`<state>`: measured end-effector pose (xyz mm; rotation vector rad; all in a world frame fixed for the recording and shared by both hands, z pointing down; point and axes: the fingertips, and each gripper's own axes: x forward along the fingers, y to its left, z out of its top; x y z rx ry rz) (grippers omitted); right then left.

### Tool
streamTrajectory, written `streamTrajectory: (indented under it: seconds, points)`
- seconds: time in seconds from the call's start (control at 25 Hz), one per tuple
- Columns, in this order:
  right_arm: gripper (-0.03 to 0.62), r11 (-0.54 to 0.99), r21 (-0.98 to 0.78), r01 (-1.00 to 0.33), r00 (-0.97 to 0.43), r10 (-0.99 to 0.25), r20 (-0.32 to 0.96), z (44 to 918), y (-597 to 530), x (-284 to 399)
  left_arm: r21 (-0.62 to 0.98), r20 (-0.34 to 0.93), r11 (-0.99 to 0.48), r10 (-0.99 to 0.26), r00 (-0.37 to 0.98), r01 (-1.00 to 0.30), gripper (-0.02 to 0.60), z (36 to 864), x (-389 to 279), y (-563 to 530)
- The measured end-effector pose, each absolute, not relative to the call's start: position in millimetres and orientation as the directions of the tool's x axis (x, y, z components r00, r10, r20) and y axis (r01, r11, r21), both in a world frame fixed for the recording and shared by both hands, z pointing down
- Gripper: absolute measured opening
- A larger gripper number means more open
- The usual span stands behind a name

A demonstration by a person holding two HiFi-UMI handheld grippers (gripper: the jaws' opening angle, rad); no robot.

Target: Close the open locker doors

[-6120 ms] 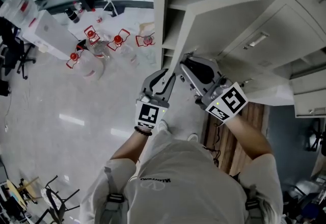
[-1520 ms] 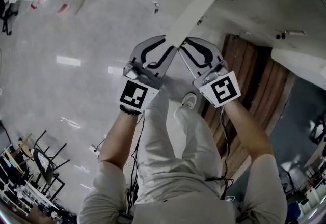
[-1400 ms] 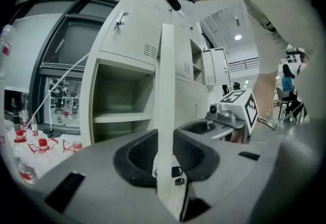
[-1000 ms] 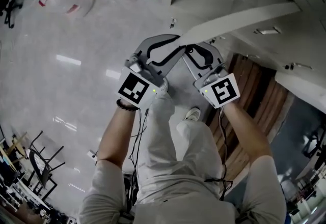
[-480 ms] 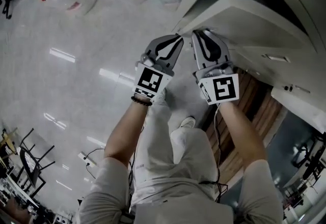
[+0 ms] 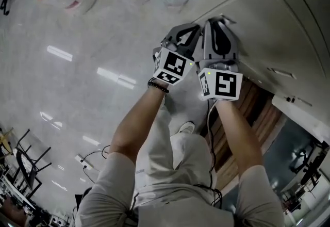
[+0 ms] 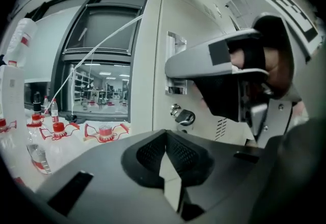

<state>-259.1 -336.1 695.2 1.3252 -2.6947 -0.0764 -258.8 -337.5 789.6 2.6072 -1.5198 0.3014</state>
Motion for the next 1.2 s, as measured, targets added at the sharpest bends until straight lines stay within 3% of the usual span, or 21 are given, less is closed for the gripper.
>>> streamTrajectory:
  seconds: [0.32,0.6,0.88,1.2]
  points:
    - [0.041,0.584,0.110,-0.804,-0.575,-0.812,0.101,696,-342,-258,0.022,0.207,-0.495,-0.848,0.488,-0.869,0.005,790,-258,-347]
    - [0.011,0.548,0.072,-0.833,-0.534,-0.832,0.154,692,-305,-224,-0.031,0.265,-0.487,-0.846,0.463,-0.873,0.005,790,-259,-343]
    - [0.011,0.516,-0.007,-0.856,-0.511,-0.845,0.155,645,-238,-139,-0.096,0.255,-0.489,-0.854,0.454,-0.867,0.005,744,-254,-306]
    - [0.011,0.430,-0.051,-0.901,-0.433,-0.896,0.098,554,-188,-4,-0.086,0.175,-0.560,-0.823,0.540,-0.824,0.005,613,-134,-236]
